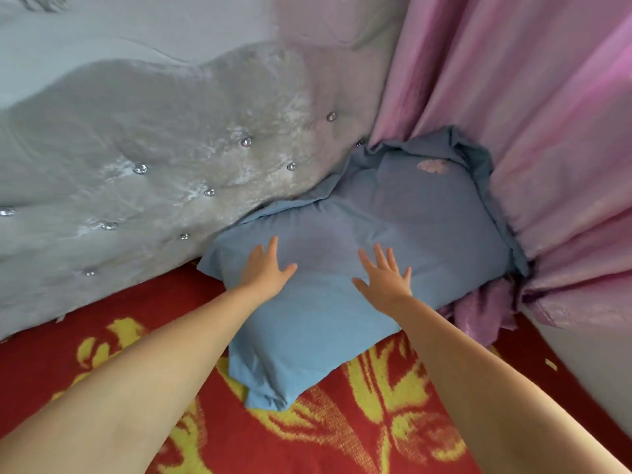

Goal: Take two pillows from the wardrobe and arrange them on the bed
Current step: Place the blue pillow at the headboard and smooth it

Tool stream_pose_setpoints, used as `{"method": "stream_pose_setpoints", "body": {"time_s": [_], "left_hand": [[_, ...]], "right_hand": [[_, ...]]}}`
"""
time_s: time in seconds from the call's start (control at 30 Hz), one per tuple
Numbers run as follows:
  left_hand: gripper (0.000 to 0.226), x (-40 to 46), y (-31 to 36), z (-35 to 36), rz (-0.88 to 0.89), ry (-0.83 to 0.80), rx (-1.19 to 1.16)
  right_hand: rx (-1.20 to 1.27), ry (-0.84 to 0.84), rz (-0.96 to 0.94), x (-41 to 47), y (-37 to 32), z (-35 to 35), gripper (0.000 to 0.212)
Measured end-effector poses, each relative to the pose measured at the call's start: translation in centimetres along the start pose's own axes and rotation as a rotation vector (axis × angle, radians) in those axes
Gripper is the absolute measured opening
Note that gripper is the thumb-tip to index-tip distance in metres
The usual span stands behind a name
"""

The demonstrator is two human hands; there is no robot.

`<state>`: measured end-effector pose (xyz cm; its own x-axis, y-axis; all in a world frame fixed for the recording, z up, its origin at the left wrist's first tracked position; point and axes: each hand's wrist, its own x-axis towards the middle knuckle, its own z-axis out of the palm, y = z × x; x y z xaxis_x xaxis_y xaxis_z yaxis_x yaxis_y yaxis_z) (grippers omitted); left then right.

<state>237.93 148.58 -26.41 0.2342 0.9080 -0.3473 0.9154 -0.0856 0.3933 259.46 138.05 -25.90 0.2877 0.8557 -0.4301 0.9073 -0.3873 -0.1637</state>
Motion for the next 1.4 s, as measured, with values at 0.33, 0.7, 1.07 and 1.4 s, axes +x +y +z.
{"method": "stream_pose_setpoints", "body": {"time_s": [0.33,0.7,1.07,1.4], "left_hand": [[0.06,-3.3,5.6,-18.0,0.52,0.23,0.274],[0.058,-7.6,-1.4,-35.9,0.854,0.348,0.337],[0.057,-8.7,3.8,-36.5,1.071,0.19,0.36],[0.049,-11.8,8.1,-30.9,0.864,0.157,0.301]], "right_hand": [[-0.134,0.221,-0.025,-5.5,-6.8,-18.5,0.057],[-0.178,0.371,0.164,-14.6,-22.4,-25.8,0.044],[-0.137,0.386,0.393,-19.4,-22.9,-27.2,0.048],[-0.162,0.43,0.372,-25.5,-15.0,-25.7,0.048]]}}
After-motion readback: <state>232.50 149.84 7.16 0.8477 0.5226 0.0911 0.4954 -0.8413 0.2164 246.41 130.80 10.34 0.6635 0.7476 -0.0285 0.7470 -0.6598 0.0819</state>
